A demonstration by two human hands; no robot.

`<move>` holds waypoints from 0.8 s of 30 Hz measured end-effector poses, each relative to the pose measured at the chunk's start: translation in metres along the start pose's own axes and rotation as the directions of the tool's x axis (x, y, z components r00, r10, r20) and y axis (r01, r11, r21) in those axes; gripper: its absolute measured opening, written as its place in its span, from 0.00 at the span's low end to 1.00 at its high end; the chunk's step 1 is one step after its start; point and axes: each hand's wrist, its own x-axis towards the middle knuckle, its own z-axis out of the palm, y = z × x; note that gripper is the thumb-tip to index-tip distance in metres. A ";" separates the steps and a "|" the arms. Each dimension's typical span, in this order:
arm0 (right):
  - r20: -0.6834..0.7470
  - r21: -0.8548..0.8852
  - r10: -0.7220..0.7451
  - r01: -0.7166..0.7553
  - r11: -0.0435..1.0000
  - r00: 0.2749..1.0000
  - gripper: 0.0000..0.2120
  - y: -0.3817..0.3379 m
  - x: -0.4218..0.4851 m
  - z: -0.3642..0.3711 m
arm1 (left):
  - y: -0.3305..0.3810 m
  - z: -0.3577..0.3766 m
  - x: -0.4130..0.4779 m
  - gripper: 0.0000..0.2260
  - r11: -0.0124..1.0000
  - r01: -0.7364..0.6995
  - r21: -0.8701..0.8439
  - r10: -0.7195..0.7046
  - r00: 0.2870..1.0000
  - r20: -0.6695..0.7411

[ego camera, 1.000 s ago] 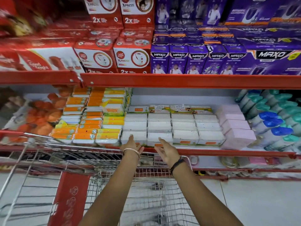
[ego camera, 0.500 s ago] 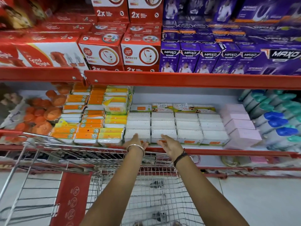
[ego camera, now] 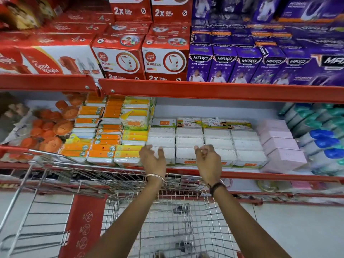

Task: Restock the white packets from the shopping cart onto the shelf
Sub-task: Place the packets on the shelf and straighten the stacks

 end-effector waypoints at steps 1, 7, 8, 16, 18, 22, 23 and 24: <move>0.002 -0.066 -0.093 0.093 0.993 0.996 0.17 0.001 0.007 0.003 | 0.001 0.000 0.005 0.14 0.971 -0.204 0.122 0.200 0.979 0.047; 0.366 -0.422 -0.328 0.470 0.775 0.871 0.33 0.008 0.047 0.033 | -0.006 0.021 0.034 0.22 0.531 -0.669 0.521 0.425 0.742 0.518; 0.405 -0.451 -0.319 0.491 0.746 0.857 0.34 0.010 0.050 0.037 | -0.010 0.024 0.038 0.24 0.495 -0.674 0.548 0.381 0.735 0.561; 0.370 -0.506 -0.367 0.516 0.691 0.853 0.30 0.020 0.054 0.051 | -0.020 0.036 0.049 0.29 0.449 -0.650 0.614 0.318 0.758 0.570; 0.361 -0.496 -0.379 0.519 0.696 0.852 0.30 0.020 0.053 0.052 | -0.021 0.036 0.050 0.30 0.450 -0.645 0.618 0.328 0.763 0.557; 0.374 -0.499 -0.351 0.505 0.704 0.858 0.31 0.019 0.053 0.052 | -0.018 0.037 0.048 0.31 0.426 -0.645 0.635 0.324 0.764 0.559; 0.381 -0.503 -0.343 0.504 0.702 0.859 0.32 0.018 0.053 0.050 | -0.016 0.036 0.047 0.31 0.412 -0.647 0.641 0.319 0.762 0.564; 0.395 -0.508 -0.333 0.505 0.698 0.856 0.33 0.016 0.052 0.048 | -0.015 0.036 0.046 0.31 0.394 -0.650 0.649 0.318 0.759 0.567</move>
